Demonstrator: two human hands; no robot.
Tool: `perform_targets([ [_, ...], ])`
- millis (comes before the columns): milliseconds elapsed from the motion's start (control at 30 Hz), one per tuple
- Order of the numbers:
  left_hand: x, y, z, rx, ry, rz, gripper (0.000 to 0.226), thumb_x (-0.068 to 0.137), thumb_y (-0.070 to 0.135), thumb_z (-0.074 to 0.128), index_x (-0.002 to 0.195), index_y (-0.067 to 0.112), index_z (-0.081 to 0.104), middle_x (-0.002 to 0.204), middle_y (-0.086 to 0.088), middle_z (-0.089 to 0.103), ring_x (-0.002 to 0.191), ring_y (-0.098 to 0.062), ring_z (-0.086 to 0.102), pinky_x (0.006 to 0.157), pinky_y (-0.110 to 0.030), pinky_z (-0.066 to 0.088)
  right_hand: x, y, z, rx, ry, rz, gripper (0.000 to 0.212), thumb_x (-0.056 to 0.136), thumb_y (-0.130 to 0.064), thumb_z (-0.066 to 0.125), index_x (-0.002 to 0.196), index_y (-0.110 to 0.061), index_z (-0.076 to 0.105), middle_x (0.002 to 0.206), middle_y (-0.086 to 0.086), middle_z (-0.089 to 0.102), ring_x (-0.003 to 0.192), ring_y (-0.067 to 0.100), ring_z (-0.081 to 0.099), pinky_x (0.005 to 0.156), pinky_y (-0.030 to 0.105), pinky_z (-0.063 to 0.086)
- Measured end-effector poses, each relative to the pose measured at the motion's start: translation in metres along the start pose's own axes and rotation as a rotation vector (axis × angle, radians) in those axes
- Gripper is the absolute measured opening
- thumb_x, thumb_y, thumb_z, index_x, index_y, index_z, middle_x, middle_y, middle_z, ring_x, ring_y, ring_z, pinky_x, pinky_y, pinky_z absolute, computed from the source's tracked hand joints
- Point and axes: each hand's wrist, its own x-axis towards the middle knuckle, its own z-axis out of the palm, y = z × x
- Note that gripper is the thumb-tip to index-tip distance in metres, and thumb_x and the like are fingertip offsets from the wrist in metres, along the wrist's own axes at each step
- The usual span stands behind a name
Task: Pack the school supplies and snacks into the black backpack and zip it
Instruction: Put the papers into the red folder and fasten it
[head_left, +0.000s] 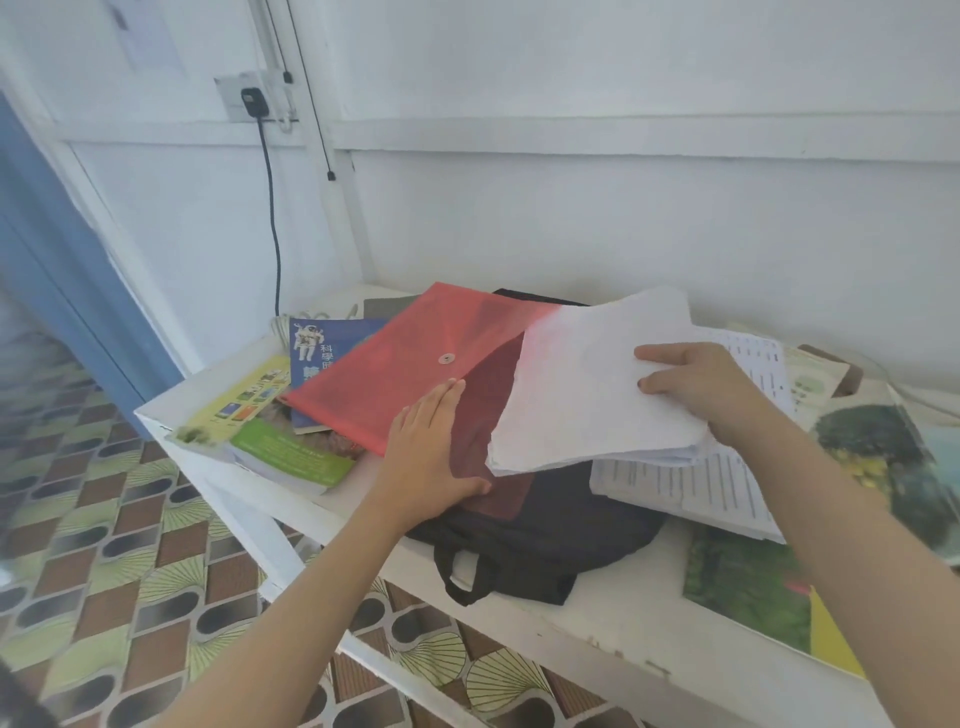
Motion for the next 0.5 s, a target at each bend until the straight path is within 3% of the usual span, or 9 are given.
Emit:
perform_targets([
  [300, -0.008, 0.003, -0.001, -0.038, 0.004, 0.004, 0.111, 0.065, 0.046, 0.078, 0.149, 0.02, 0.01, 0.156, 0.005, 0.012, 0.142, -0.014, 0.01, 0.109, -0.024, 0.004, -0.008, 0.023, 0.052, 0.018, 0.084, -0.131, 0.042, 0.085, -0.002, 0.057, 0.123, -0.018, 0.062, 0.13, -0.002, 0.053, 0.114, 0.016, 0.048, 0.103, 0.033, 0.04],
  [500, -0.01, 0.009, -0.001, -0.073, 0.008, 0.015, 0.109, 0.065, 0.044, 0.078, 0.148, 0.019, 0.011, 0.154, 0.004, 0.016, 0.14, -0.015, 0.014, 0.108, -0.023, 0.004, -0.012, 0.028, 0.073, 0.054, 0.077, -0.168, 0.042, 0.085, -0.003, 0.055, 0.121, -0.024, 0.062, 0.131, -0.004, 0.053, 0.113, 0.014, 0.048, 0.1, 0.031, 0.04],
])
